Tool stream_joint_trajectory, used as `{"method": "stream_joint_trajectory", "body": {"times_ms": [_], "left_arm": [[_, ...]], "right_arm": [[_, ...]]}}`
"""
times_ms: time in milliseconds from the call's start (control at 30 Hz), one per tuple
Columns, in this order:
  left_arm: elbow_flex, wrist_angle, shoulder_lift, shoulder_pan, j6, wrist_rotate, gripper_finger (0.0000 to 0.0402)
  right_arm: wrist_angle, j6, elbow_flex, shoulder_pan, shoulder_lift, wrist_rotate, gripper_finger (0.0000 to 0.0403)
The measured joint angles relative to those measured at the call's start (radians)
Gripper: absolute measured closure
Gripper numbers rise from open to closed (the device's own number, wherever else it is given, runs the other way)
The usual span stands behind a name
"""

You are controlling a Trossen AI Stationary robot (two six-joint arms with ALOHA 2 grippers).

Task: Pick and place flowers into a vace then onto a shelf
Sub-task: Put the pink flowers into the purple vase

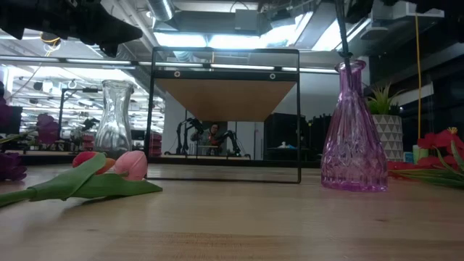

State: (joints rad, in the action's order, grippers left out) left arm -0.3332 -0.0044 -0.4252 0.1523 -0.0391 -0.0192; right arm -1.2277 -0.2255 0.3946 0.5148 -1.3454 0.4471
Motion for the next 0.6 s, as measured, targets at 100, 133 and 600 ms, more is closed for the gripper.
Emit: {"method": "stream_joint_trajectory", "body": {"times_ms": [100, 133, 600], "left_arm": [[0.0, 0.0, 0.0, 0.0, 0.0, 0.0, 0.0398], [0.0, 0.0, 0.0, 0.0, 0.0, 0.0, 0.0398], [0.0, -0.061, 0.0, 0.0, 0.0, 0.0, 0.0398]], "right_arm": [[-0.011, -0.01, 0.0, 0.0, -0.03, 0.055, 0.0403], [-0.011, -0.006, 0.0, 0.001, -0.041, 0.057, 0.0403], [-0.01, -0.004, 0.0, 0.079, -0.063, 0.181, 0.0403]]}}
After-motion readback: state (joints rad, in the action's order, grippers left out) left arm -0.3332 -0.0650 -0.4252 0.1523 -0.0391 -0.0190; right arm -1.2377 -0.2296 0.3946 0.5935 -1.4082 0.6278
